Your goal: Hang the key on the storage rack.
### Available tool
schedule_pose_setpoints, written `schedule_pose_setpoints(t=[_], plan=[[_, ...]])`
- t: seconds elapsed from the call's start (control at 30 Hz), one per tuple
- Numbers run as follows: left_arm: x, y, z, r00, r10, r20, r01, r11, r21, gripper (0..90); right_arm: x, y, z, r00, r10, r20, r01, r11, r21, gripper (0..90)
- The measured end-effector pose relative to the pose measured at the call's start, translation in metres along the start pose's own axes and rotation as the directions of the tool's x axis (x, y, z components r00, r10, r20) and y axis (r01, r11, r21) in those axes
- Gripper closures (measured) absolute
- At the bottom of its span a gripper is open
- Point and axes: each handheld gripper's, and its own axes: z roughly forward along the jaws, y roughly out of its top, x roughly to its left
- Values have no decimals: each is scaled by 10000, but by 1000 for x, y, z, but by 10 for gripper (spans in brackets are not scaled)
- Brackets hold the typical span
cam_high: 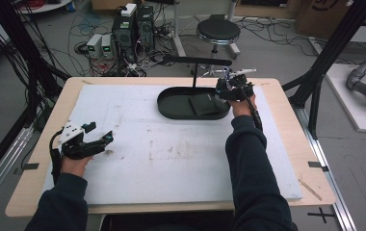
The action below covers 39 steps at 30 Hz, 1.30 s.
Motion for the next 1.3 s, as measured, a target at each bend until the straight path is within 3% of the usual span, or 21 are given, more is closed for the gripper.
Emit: schedule_pose_setpoints(t=[0.17,0.3,0.5,0.57,0.63,0.7,0.77,1.07,1.3], plan=[[-1,0,1,10000,-8,3,8,10000,8,228,-9,-3,-17,9985,111,-545,-126,9996,-267,232],[0,0,1,10000,-79,-16,79,10000,-12,228,-14,-2,-37,9965,-153,-820,111,9986,-508,231],[1,0,0,9999,-136,3,136,9999,-22,228,-12,-5,-71,9841,-525,-1696,437,9975,-553,217],[0,0,1,9998,-194,9,194,9998,-41,228,-11,-13,-85,9782,-892,-1876,691,9914,-1108,223],[0,0,2,9998,-209,-2,209,9998,-78,228,-10,-20,-96,9757,-978,-1963,811,9925,-912,223],[-1,1,3,9998,-207,22,207,9998,-72,228,-10,-31,-108,9706,-1193,-2090,929,9869,-1319,227],[-2,1,3,9998,-194,41,195,9998,-75,228,-10,-44,-116,9679,-1227,-2193,939,9861,-1373,226],[-8,1,5,9999,-20,154,21,10000,-13,228,-4,-115,-124,9763,-1109,-1859,873,9876,-1306,226],[-10,2,5,9998,60,170,-60,10000,-5,228,-4,-130,-124,9827,-1069,-1511,895,9890,-1175,227]])
